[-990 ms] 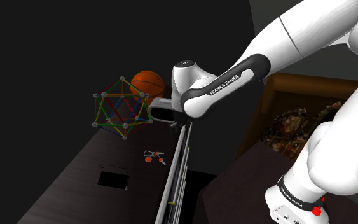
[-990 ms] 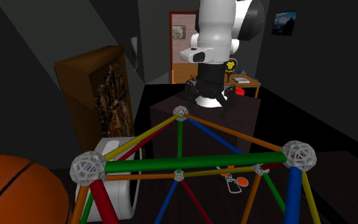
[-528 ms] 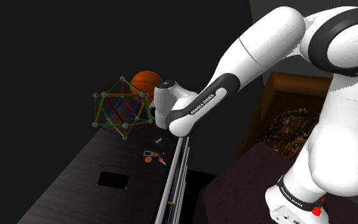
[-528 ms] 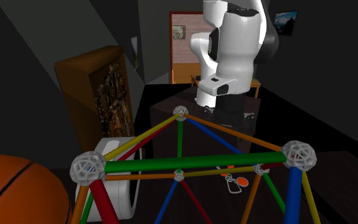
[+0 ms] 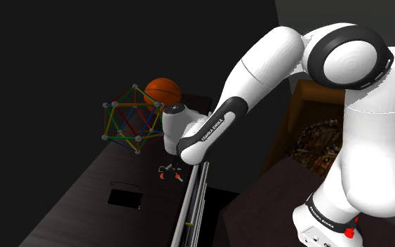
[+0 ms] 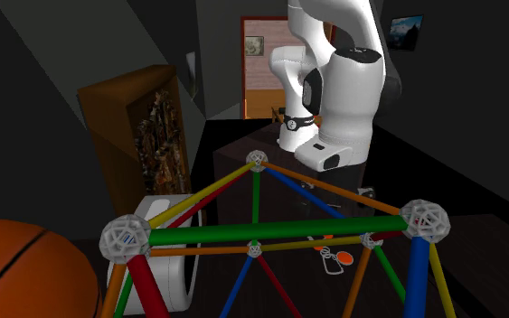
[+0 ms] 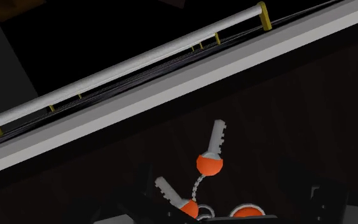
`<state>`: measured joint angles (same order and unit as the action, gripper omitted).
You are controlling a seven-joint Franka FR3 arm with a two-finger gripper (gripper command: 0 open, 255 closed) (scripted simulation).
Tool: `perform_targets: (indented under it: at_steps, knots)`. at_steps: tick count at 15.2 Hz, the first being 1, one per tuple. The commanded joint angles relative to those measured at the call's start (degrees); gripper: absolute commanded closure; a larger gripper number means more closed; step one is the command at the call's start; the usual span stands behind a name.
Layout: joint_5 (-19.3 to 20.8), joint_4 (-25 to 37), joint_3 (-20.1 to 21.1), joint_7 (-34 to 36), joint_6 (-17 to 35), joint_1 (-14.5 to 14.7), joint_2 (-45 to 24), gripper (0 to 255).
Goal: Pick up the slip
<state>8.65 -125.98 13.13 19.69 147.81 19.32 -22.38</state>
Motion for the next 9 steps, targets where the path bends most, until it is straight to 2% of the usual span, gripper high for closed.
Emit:
perform_targets:
  at_steps: [1, 4, 5, 9]
  knots:
    - [0.6, 0.0, -0.4, 0.4, 1.3, 0.3, -1.3, 0]
    - [1.0, 0.1, -0.7, 0.7, 2.3, 0.5, -2.4, 0]
    - [1.0, 0.1, -0.7, 0.6, 2.2, 0.5, -2.4, 255]
    - [0.9, -0.1, -0.6, 0.6, 2.2, 0.4, -2.1, 255]
